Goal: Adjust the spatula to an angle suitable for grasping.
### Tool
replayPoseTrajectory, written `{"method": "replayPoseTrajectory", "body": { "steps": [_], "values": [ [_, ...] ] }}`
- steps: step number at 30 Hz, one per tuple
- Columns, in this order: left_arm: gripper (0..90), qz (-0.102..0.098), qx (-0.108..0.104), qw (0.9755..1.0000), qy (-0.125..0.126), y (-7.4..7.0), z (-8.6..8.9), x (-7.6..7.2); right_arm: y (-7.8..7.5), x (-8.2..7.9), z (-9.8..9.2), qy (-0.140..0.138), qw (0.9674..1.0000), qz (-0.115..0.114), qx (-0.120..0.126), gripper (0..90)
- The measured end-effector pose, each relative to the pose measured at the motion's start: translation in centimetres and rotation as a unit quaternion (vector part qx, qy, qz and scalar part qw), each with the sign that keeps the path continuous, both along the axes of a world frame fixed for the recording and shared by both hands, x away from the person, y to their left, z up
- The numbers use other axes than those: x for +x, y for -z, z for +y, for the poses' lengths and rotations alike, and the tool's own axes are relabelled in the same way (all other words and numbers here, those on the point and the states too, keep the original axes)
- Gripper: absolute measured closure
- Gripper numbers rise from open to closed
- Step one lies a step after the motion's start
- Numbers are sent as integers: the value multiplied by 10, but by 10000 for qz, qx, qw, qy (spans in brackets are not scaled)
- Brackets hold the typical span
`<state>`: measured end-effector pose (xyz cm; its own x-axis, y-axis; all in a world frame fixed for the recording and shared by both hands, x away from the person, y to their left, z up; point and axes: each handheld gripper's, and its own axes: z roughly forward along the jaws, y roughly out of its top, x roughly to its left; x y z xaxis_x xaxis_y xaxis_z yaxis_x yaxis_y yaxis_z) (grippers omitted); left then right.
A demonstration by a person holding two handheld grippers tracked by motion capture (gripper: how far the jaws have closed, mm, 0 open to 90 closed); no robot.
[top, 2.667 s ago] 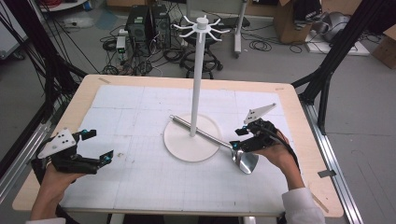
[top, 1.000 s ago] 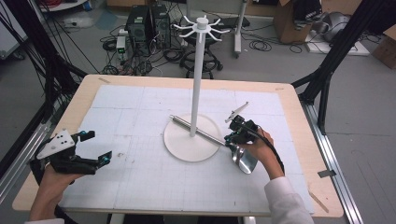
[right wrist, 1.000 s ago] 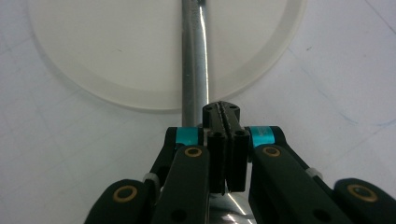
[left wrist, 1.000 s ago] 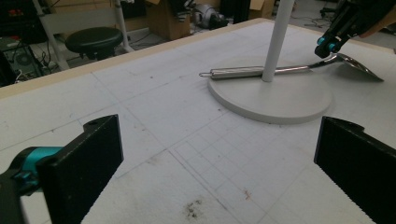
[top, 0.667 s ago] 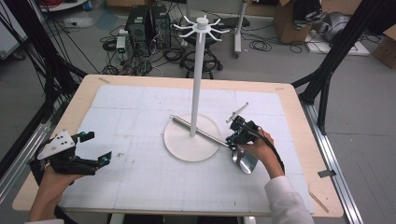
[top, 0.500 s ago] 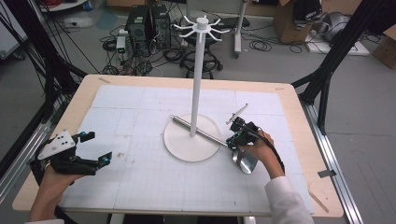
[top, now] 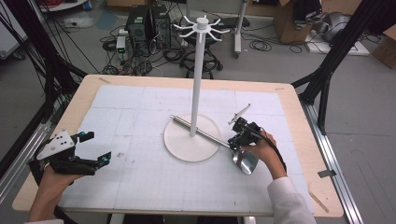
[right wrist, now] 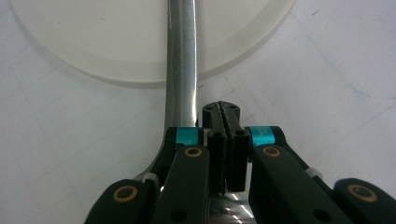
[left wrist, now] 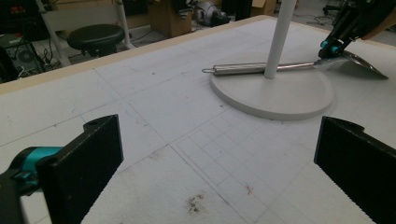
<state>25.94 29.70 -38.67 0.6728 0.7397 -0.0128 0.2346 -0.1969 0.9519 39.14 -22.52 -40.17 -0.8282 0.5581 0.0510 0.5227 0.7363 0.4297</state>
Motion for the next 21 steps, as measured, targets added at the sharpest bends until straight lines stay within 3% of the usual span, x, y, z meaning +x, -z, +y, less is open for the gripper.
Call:
{"method": "replayPoseTrajectory", "body": {
  "steps": [21],
  "values": [
    [18,0,1,10000,21,-1,-2,0,-1,-15,-16,-80,10000,-1,-37,896]
  ]
}}
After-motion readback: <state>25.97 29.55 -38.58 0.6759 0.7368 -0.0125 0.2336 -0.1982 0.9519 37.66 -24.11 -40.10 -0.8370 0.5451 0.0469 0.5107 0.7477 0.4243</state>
